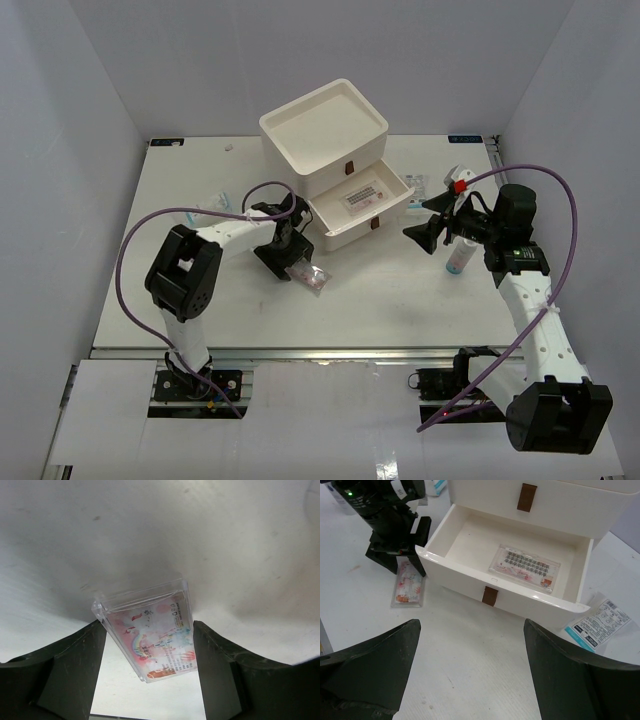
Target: Organize the makeup
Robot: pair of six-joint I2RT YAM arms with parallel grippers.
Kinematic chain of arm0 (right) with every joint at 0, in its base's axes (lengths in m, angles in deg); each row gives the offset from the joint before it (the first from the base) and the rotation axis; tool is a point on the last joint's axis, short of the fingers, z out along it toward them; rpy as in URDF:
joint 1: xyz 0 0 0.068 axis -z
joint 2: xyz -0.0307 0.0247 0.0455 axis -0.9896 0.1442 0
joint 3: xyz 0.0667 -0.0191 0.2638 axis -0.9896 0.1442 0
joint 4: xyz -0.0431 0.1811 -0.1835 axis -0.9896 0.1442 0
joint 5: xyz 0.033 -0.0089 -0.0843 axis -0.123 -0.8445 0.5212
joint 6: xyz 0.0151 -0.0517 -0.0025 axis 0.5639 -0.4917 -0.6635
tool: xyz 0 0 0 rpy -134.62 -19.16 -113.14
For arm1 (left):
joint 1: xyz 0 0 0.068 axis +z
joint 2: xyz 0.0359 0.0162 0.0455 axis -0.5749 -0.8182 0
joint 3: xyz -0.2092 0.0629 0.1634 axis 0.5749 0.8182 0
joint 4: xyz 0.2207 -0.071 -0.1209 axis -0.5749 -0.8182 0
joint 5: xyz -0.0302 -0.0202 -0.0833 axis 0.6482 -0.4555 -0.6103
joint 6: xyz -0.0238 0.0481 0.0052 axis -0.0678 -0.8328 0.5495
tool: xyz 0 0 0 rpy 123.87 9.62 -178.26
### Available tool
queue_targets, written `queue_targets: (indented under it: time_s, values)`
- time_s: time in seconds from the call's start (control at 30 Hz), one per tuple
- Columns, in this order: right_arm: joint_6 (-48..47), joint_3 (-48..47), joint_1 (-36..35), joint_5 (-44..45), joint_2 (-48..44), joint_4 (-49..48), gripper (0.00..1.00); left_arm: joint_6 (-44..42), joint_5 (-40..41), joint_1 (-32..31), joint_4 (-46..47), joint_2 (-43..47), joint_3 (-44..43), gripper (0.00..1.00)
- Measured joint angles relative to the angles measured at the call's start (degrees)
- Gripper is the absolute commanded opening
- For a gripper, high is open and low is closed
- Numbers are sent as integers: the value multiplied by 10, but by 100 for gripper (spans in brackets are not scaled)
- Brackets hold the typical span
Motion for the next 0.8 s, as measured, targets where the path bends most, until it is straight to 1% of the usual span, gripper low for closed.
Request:
queue_targets:
  time_s: [0.07,0.2,0.23,0.37,0.53,0.8]
  values:
    - [0,0,9,-2,0,0,90,-6,3,0,6,18,22,26]
    - [0,0,22,-2,0,0,90,-32,9,0,9,60,61,4]
    - [0,0,23,-2,-1,0,90,-41,10,0,11,71,69,1]
    - [0,0,27,-6,-1,0,90,-93,11,-1,32,124,94,0]
    - [0,4,32,-9,-1,-2,90,-181,8,-1,79,190,113,0]
    - [1,16,33,-10,0,-2,90,-318,-9,-2,141,270,117,0]
